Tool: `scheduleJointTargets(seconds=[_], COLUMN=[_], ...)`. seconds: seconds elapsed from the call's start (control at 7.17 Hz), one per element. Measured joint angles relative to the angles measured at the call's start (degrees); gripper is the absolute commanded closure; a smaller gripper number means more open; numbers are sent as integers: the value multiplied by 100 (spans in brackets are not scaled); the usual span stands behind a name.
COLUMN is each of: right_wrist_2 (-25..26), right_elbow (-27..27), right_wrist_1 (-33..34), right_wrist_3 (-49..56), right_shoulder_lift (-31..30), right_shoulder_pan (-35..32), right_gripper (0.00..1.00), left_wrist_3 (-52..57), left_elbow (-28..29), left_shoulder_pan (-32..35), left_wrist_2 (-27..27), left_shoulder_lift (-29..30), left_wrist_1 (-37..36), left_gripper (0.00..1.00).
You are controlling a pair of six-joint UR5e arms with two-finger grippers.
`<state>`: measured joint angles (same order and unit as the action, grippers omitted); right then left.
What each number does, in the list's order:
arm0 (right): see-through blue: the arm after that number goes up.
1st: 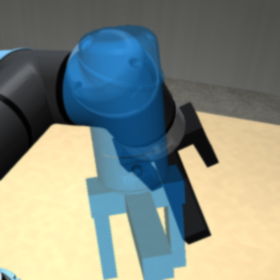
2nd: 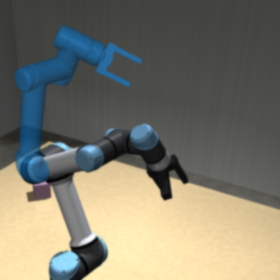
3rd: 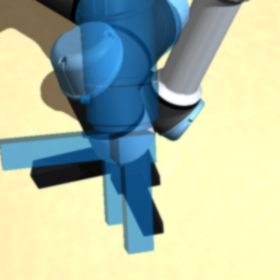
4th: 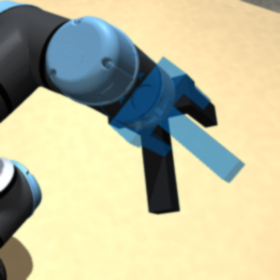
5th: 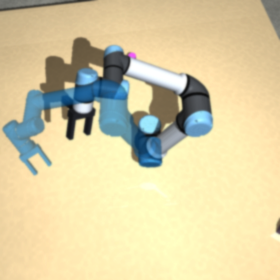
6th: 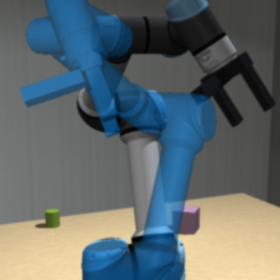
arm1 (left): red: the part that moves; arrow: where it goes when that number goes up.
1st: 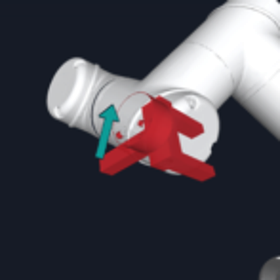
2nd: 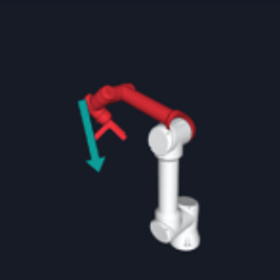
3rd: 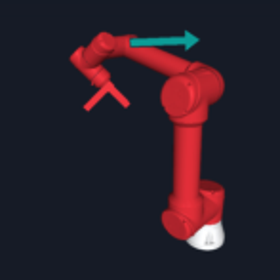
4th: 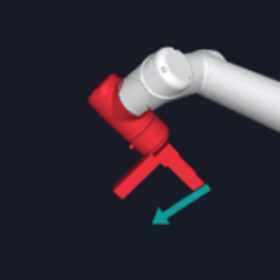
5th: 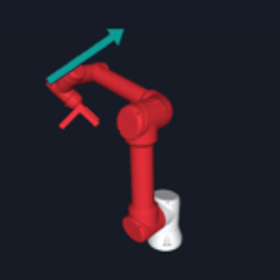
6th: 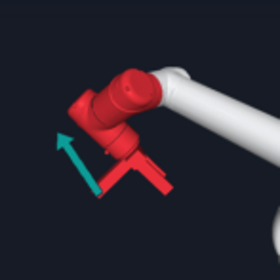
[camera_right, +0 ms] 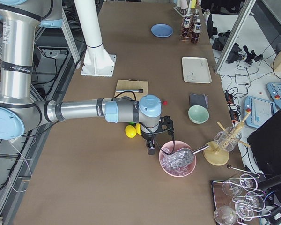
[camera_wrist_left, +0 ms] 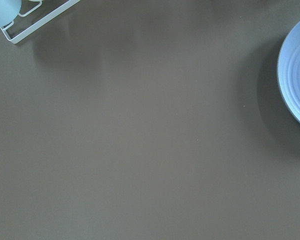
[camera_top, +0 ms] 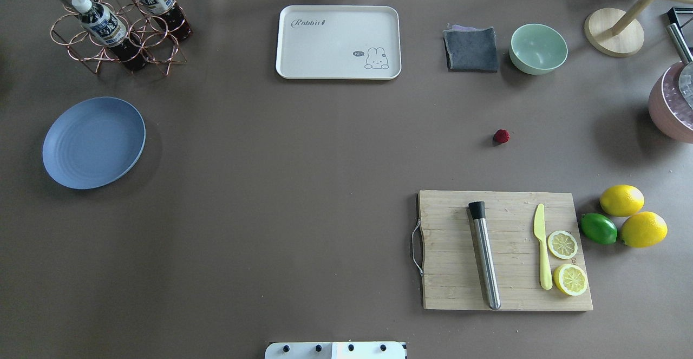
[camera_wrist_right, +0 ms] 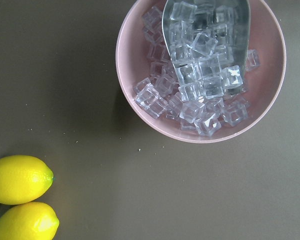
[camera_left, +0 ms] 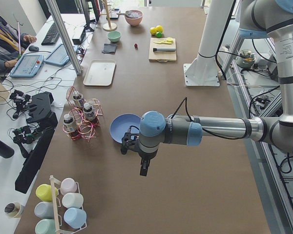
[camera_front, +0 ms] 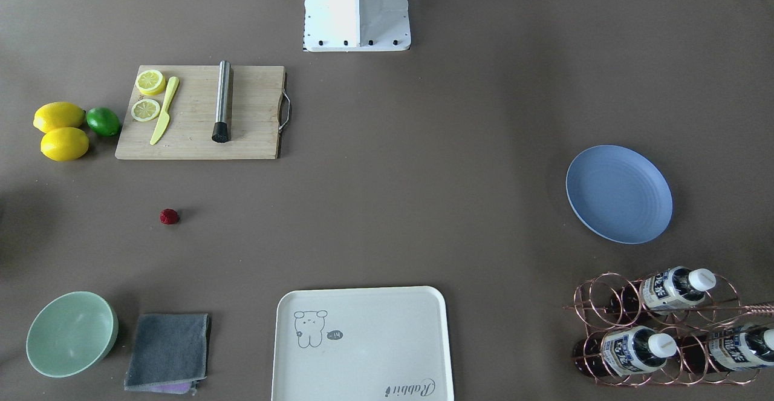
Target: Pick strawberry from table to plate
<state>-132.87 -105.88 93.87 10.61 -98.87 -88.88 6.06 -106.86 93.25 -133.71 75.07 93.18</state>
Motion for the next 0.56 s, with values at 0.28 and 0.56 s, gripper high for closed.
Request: scheduleJointTargets(seconds=[0.28,0.56], right_wrist_2=[-2,-4], right_elbow=[-10,-11], right_wrist_1=[0,0], right_wrist_3=[2,1], right_shoulder_lift=[-8,-9], right_shoulder_pan=[1,2], right_gripper=[0,0], left_wrist_3=[0,0], left_elbow=[-2,2], left_shoulder_pan=[0,0], left_wrist_2=[4,7], left_shoulder_lift=[-27,-57], left_wrist_1=[8,15], left_gripper=[2,2])
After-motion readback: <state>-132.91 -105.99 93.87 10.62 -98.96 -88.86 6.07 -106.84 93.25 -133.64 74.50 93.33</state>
